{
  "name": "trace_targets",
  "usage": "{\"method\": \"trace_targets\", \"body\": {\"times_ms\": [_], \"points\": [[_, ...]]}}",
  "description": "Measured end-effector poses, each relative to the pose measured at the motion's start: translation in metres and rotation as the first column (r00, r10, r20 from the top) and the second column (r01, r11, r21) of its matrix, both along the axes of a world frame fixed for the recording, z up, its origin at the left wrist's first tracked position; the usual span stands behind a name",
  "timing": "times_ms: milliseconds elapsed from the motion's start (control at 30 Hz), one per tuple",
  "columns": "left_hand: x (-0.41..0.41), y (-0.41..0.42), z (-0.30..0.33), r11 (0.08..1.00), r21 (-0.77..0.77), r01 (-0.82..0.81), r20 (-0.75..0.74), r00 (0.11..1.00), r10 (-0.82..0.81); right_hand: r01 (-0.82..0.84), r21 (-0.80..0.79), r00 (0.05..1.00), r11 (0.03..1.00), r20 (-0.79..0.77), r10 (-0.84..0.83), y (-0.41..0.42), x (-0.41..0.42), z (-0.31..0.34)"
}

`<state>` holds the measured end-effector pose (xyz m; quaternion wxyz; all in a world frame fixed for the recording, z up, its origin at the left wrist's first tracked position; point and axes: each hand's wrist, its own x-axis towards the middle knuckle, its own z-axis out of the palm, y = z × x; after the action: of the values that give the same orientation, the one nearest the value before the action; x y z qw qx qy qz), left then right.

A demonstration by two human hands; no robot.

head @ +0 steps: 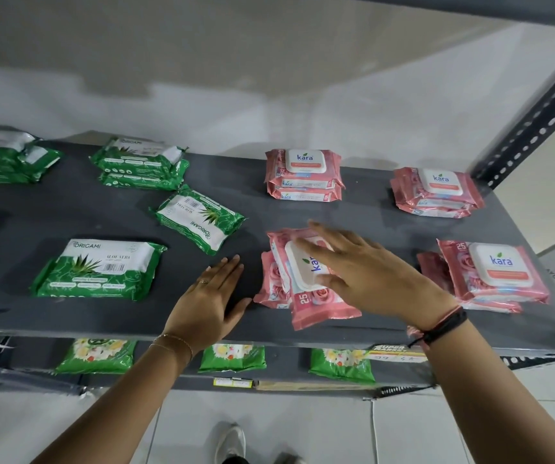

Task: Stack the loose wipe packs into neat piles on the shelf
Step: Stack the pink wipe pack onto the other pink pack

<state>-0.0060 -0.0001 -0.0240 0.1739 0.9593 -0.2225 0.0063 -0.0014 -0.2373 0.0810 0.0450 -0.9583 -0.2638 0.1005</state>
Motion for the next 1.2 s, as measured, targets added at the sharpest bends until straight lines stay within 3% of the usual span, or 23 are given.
{"method": "trace_targets", "body": {"times_ms": [67, 133, 267, 467, 533, 633, 700, 933, 1200], "points": [[0.0, 0.0, 0.0, 1.0, -0.002, -0.001, 0.002, 1.0, 0.001, -0.032, 0.017, 0.992, 0.999, -0.118, 0.034, -0.001, 0.001, 0.002], [0.0, 0.0, 0.0, 1.0, 0.0, 0.001, 0.002, 1.0, -0.001, -0.021, 0.027, 0.991, 0.999, -0.131, 0.025, 0.001, 0.0, -0.001], [0.0, 0.0, 0.0, 1.0, -0.001, -0.006, 0.0, 1.0, 0.006, 0.05, 0.03, 0.998, 0.998, -0.024, -0.049, 0.007, -0.004, -0.004], [0.0, 0.0, 0.001, 1.0, -0.013, -0.004, -0.012, 1.0, 0.004, 0.342, 0.003, 0.931, 0.94, 0.135, -0.339, 0.029, -0.01, -0.004], [0.0, 0.0, 0.002, 1.0, -0.009, -0.006, -0.012, 1.0, 0.006, 0.31, 0.034, 0.945, 0.95, 0.096, -0.311, 0.02, -0.005, -0.001], [0.0, -0.001, 0.001, 1.0, -0.012, -0.008, -0.012, 1.0, 0.008, 0.108, -0.036, 0.983, 0.993, -0.145, -0.112, 0.0, 0.011, 0.007], [0.0, -0.001, 0.001, 1.0, -0.015, -0.011, -0.011, 1.0, 0.011, 0.029, -0.062, 0.977, 0.998, -0.211, -0.042, -0.005, 0.016, 0.006], [0.001, 0.0, 0.0, 1.0, -0.004, -0.009, -0.009, 1.0, 0.009, 0.044, 0.04, 0.998, 0.998, 0.044, -0.046, -0.001, 0.014, -0.004], [0.001, -0.001, -0.001, 1.0, -0.013, -0.015, -0.009, 1.0, 0.015, 0.132, 0.054, 0.988, 0.99, 0.074, -0.135, 0.007, 0.007, -0.009]]}}
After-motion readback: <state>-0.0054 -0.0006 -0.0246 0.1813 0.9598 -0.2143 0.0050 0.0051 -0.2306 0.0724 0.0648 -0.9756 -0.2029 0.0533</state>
